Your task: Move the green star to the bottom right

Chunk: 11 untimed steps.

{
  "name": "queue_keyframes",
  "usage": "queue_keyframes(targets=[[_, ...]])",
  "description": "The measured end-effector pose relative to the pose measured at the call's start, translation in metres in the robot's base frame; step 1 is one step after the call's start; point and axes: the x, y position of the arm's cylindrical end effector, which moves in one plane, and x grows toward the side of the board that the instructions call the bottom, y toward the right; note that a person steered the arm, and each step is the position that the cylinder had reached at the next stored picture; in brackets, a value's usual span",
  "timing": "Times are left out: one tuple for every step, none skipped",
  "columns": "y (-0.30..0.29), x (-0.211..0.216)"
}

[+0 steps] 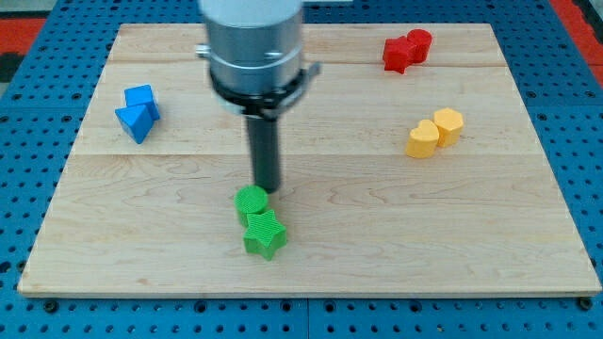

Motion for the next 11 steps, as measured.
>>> queue_keyframes(targets=[[-0.061,-0.004],[-0.070,0.043],[-0.023,0.080],[0.052,0.080],[0.062,0.075],[0.062,0.054],[0.067,0.049],[0.077,0.042],[0.112,0.050],[0.159,0.061],[0.200,0.066]])
